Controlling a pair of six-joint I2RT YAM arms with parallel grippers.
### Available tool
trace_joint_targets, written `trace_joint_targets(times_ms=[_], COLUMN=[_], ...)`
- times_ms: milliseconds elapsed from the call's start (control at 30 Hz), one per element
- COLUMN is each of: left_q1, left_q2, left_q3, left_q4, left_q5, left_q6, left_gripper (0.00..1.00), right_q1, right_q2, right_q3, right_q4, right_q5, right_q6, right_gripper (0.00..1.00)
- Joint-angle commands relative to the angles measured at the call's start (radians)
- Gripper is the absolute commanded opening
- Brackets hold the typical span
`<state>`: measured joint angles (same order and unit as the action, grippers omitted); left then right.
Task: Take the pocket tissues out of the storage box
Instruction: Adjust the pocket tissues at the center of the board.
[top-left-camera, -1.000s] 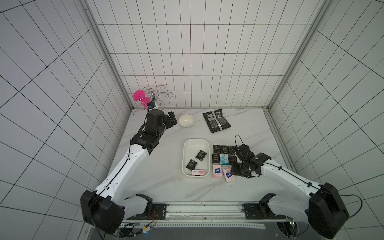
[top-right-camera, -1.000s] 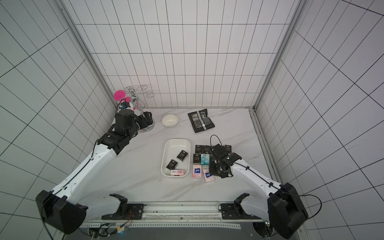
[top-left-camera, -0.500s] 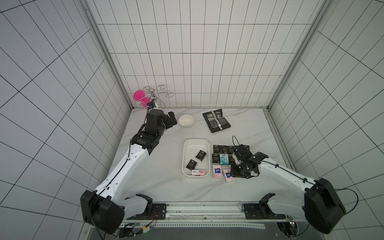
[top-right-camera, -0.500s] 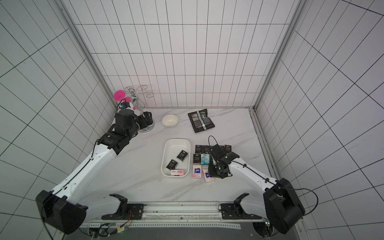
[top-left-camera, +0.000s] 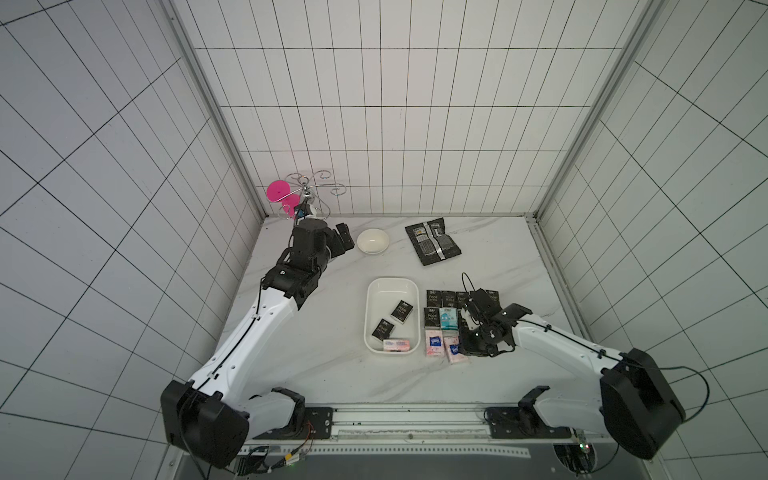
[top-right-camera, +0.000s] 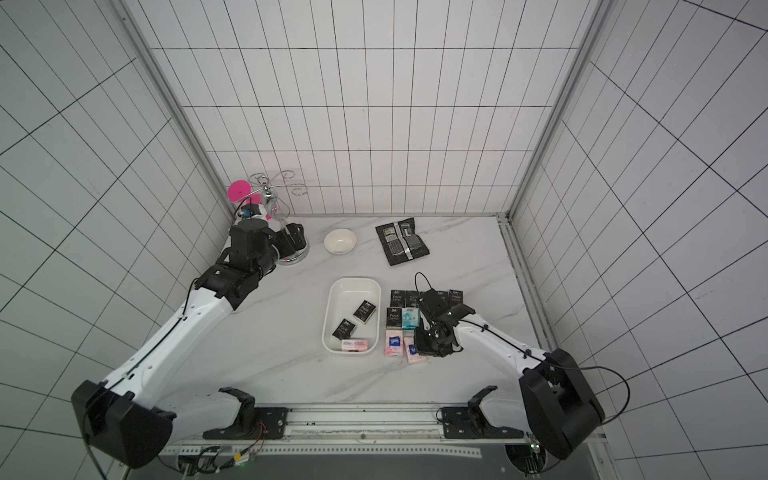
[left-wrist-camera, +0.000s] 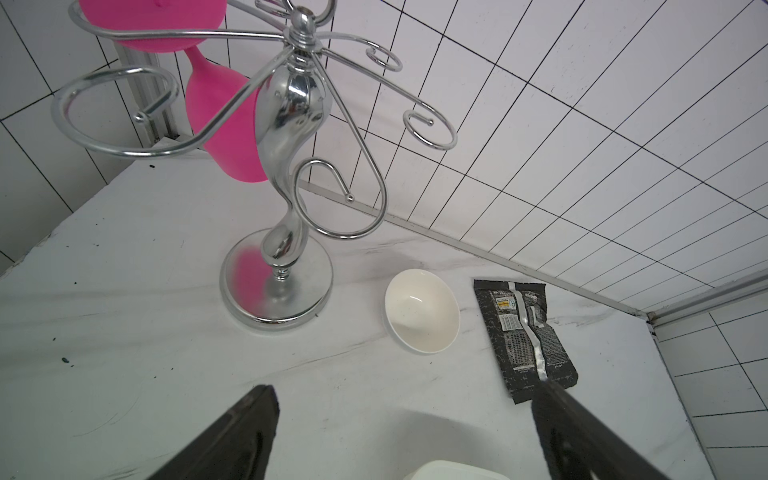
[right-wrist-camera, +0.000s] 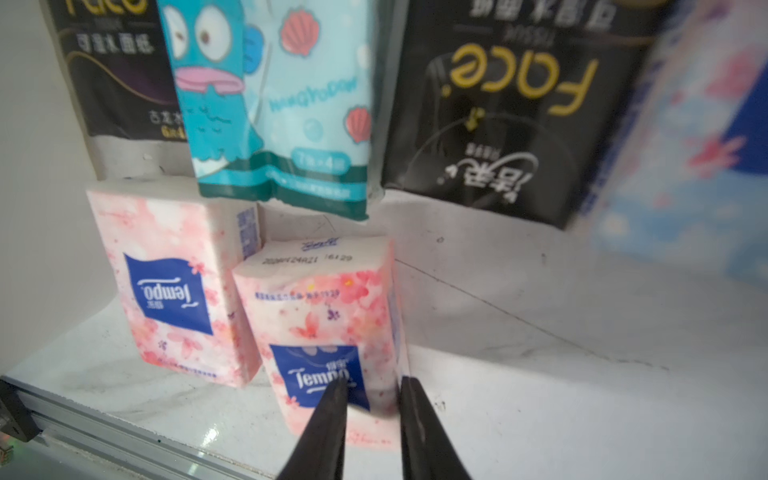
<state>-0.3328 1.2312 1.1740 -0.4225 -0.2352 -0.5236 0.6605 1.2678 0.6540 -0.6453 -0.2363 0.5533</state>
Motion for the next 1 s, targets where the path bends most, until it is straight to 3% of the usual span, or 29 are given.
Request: trace_joint_targets(times_ms=[0,967], left_q1=[0.000,0.000], left_q2=[-0.004,-0.006], left_q3=[-0.005,-0.011], left_q4=[0.011,0.015], left_q5=[-0.006,-0.012], left_q6=[0.003,0.007], left_gripper=[0.99,0.98], right_q1=[-0.006,-0.007], right_q2=[-0.010,-0.020], right_q3=[-0.037,-0.038], right_q4=[0.040,0.113], right_q5=[-0.035,0.053], right_q6=[0.058,0.205], right_gripper=[0.26,0.27])
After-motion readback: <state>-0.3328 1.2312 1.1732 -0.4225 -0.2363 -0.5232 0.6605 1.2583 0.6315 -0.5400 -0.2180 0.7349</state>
